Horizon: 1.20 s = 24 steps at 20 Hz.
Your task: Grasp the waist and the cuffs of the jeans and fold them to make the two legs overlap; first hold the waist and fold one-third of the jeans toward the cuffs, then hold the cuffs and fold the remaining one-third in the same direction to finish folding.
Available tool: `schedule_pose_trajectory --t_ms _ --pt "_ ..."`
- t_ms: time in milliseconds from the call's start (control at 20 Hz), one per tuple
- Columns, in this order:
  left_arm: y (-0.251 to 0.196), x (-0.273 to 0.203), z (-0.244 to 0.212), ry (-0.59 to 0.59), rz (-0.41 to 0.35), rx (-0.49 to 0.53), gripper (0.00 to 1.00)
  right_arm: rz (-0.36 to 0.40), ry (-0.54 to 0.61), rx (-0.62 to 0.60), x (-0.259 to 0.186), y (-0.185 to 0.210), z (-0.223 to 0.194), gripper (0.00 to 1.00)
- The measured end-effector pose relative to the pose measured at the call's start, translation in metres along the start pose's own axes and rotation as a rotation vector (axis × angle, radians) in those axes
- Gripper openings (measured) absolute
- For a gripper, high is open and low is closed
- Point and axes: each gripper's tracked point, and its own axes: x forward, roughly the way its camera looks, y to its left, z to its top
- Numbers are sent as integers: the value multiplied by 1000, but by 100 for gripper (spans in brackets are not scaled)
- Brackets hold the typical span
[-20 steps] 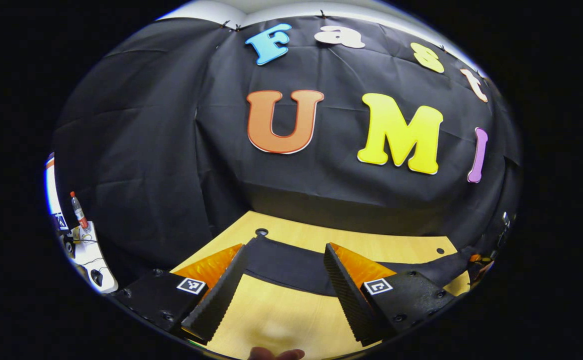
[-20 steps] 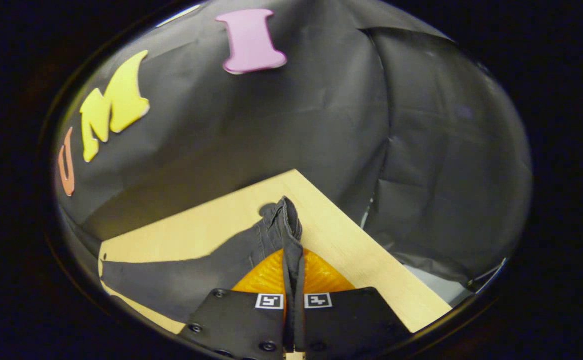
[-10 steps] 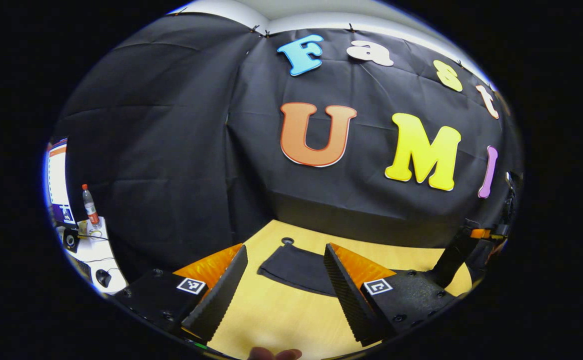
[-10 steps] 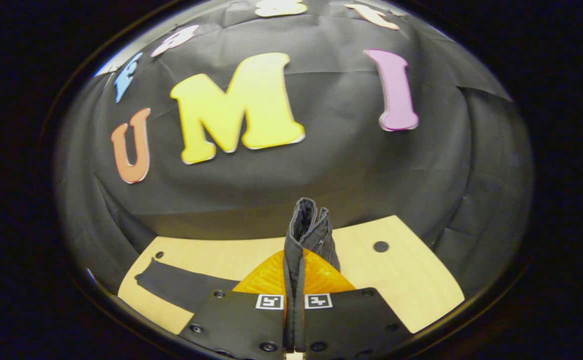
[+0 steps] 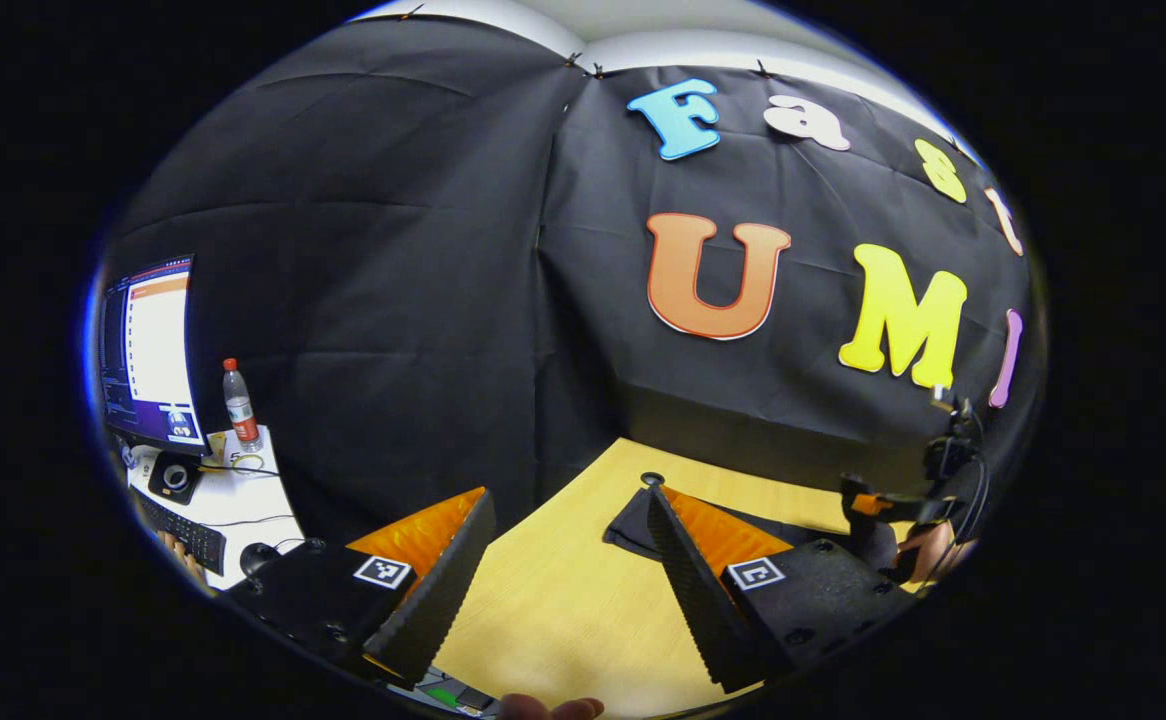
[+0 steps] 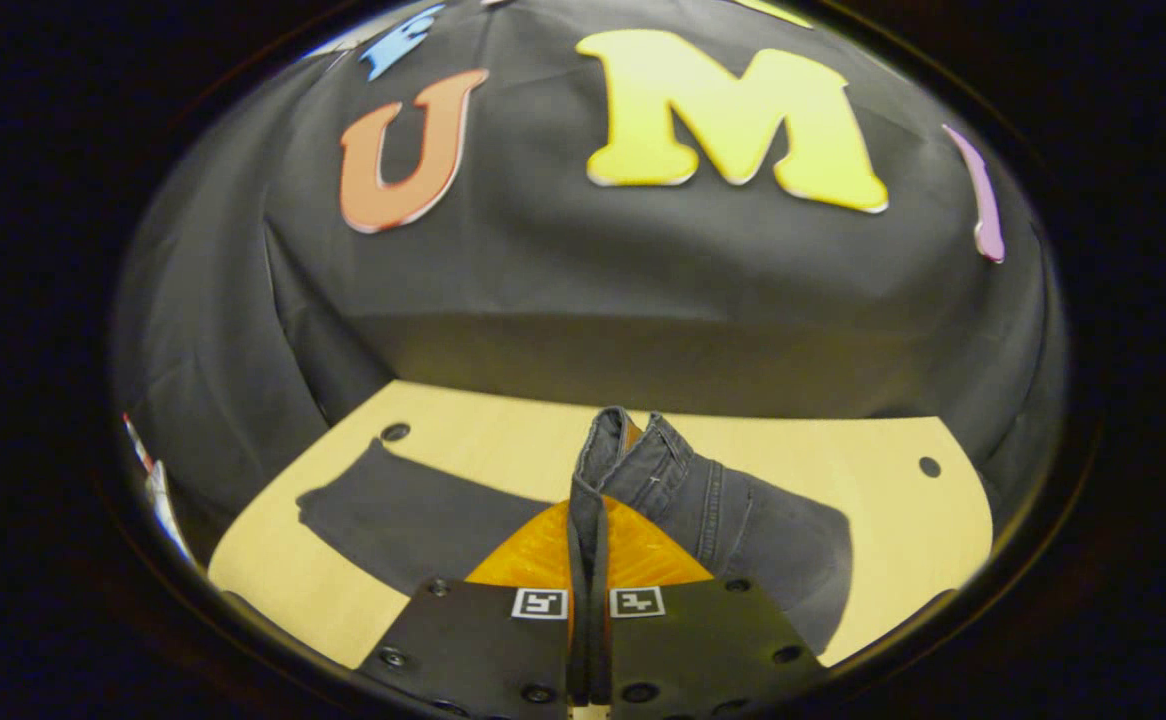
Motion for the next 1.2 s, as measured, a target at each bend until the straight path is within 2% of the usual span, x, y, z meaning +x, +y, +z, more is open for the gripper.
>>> schedule_pose_trajectory --t_ms 150,350,400,500,550,600,650,700,850,950,1050,1200 --pt "14 0 -6 17 21 -6 99 -11 73 -75 29 17 -36 1" --pt "23 6 -14 38 35 -19 99 -24 132 -156 43 23 -48 1" --pt "23 7 -15 39 34 -24 99 -20 151 -168 45 27 -51 1" --pt "22 11 -16 42 30 -30 99 30 152 -173 47 34 -50 7" --pt "20 14 -16 43 23 -34 99 58 150 -171 46 38 -49 19" --pt "18 16 -18 48 17 -38 99 79 146 -168 43 42 -47 22" --pt "16 19 -21 51 6 -44 99 109 141 -147 38 48 -43 34" --pt "13 22 -24 58 -9 -53 99 145 137 -108 30 56 -39 38" --pt "8 33 -41 91 -43 -69 99 172 119 -49 2 51 -25 99" --pt "-1 45 -52 115 -88 -86 99 189 85 -65 -22 45 -11 99" --pt "-17 64 -62 141 -155 -146 99 215 50 -85 -55 40 8 99" --pt "-47 107 -88 225 -256 -344 99 247 -6 -102 -106 23 40 99"
